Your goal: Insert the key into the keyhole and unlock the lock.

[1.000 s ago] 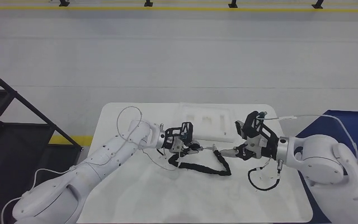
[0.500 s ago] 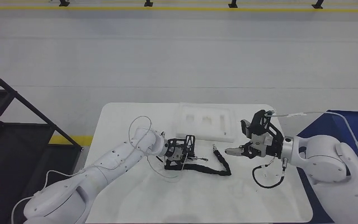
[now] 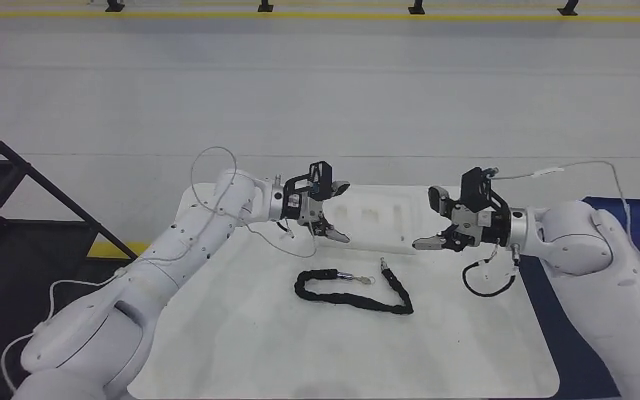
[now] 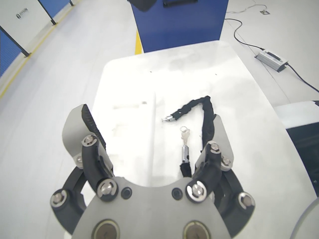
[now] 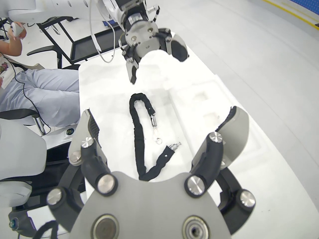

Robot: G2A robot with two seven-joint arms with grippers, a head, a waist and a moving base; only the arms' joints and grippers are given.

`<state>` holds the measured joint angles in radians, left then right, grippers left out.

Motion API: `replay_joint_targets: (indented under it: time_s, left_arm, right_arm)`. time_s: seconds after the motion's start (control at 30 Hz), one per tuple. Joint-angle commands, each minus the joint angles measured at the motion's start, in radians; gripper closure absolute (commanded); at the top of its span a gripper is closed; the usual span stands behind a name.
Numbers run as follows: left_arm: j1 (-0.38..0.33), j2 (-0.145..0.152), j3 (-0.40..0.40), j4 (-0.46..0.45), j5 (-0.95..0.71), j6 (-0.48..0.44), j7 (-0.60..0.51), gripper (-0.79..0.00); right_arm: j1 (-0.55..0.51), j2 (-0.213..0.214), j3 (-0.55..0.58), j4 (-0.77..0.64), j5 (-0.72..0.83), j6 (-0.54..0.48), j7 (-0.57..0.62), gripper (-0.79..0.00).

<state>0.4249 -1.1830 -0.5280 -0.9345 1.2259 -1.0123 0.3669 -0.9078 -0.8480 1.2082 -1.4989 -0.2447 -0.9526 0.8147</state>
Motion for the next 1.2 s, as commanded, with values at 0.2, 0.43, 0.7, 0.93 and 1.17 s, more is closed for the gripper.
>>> replay_joint_targets:
  time_s: [0.2, 0.43, 0.7, 0.93, 1.17]
  left_arm:
    - [-0.17, 0.051, 0.115, 0.059, -0.1, 0.0, 0.054, -0.785]
    - [-0.29, 0.083, 0.268, 0.09, -0.293, 0.0, 0.105, -0.785]
    - [-0.351, 0.106, 0.36, 0.086, -0.382, 0.0, 0.098, -0.784]
    - [-0.35, 0.106, 0.358, 0.086, -0.381, 0.0, 0.098, -0.784]
    - [-0.35, 0.106, 0.358, 0.086, -0.381, 0.0, 0.098, -0.784]
  right_arm:
    - [0.288, -0.048, -0.161, 0.226, -0.025, -0.06, -0.014, -0.785]
    - [0.424, -0.072, -0.257, 0.319, -0.011, -0.06, -0.019, -0.785]
    - [0.45, -0.072, -0.28, 0.333, 0.017, -0.06, -0.012, -0.785]
    - [0.45, -0.072, -0.279, 0.333, 0.017, -0.06, -0.012, -0.785]
    - [0.45, -0.072, -0.279, 0.333, 0.016, -0.06, -0.012, -0.785]
